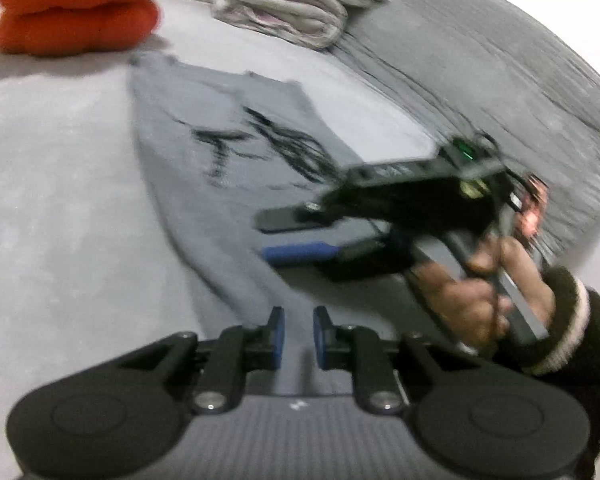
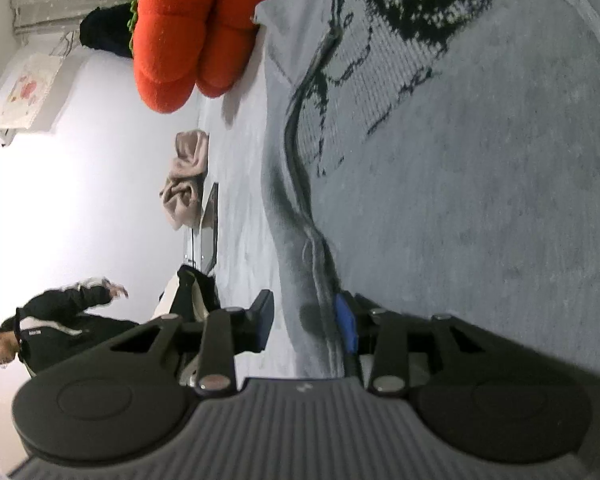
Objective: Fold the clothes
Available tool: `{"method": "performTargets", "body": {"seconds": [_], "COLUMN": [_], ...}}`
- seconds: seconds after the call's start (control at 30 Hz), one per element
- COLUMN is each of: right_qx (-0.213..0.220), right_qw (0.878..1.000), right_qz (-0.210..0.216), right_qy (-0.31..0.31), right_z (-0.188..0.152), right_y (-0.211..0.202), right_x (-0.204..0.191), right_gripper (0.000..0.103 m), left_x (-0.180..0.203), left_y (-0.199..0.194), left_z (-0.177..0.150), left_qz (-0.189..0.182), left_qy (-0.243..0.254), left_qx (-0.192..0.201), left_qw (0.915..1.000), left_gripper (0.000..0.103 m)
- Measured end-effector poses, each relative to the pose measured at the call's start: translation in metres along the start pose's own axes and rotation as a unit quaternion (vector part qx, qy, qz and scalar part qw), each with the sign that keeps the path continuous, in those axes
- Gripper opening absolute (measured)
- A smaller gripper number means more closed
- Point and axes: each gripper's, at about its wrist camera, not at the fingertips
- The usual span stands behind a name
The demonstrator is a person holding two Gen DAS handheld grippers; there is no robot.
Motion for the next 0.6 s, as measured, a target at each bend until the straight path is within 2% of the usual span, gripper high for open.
{"method": "performTargets", "body": {"seconds": [0.2,0.43,0.53,0.6], "right_qx": [0.018,0.051,0.054,0.057], "right_qw": [1.000,0.997,0.994,0.993], "right_qz": [0.002,-0.009,-0.018,-0.021], "right_qy": [-0.006,-0.063,-0.089,-0.105], "right_z": [0.011,0.034,0.038,0.038], "right_y": [0.009,0.034,0.051,0.056], "right_x": [0.003,-0.007,-0.009,-0.009], "right_gripper": [0.040,0.038,0.029,0.017], "left_x": [-0.014,-0.015,-0.016,-0.016], "left_y": [0.010,0.010,0.013,0.015], "left_z": [0.006,0.009,0.007,0.007], "left_qz": [0.032,0.048,0.054,0.056], "left_qy": [-0.021,-0.013,-0.006,-0.002], "left_qx": [0.003,0.014,0.012,0.013], "left_qw": [0.9992,0.9987,0.9984,0.9983], "left_gripper": [0.015,0.015,0.015,0.015]}}
Point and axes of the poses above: each gripper's, at about its wrist camera, not at the fingertips, and y roughly the way its jaws point, x to its right, z to its top, and after that the axes turned 8 degrees about z, right-handed
